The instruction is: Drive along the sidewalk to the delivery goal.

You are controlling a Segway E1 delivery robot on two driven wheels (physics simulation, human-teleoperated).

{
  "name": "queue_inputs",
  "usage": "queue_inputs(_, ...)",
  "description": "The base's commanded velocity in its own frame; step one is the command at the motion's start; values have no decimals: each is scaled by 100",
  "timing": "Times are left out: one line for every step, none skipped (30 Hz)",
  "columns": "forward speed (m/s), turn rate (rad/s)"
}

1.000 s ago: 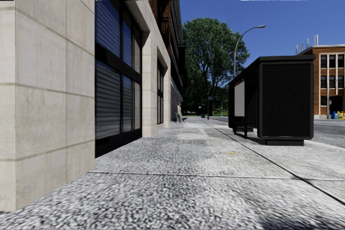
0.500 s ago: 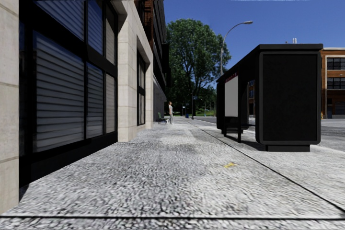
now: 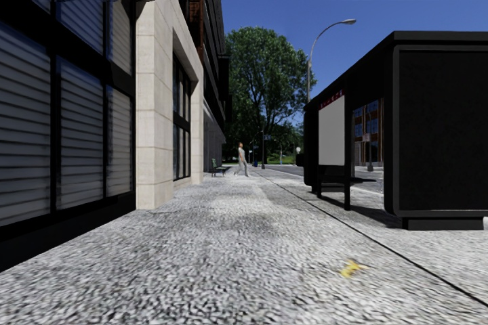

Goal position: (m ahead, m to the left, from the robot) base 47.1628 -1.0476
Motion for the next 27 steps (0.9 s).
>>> queue_inputs(200, 0)
queue_inputs(200, 0)
queue_inputs(200, 0)
queue_inputs(200, 0)
queue_inputs(200, 0)
queue_inputs(200, 0)
queue_inputs(200, 0)
queue_inputs(200, 0)
queue_inputs(200, 0)
queue_inputs(200, 0)
queue_inputs(200, 0)
queue_inputs(200, 0)
queue_inputs(200, 0)
queue_inputs(200, 0)
queue_inputs(200, 0)
queue_inputs(200, 0)
queue_inputs(200, 0)
queue_inputs(200, 0)
queue_inputs(200, 0)
queue_inputs(200, 0)
queue_inputs(200, -1)
queue_inputs(200, -1)
queue_inputs(200, -1)
queue_inputs(200, -1)
queue_inputs(200, -5)
queue_inputs(200, -8)
queue_inputs(200, -17)
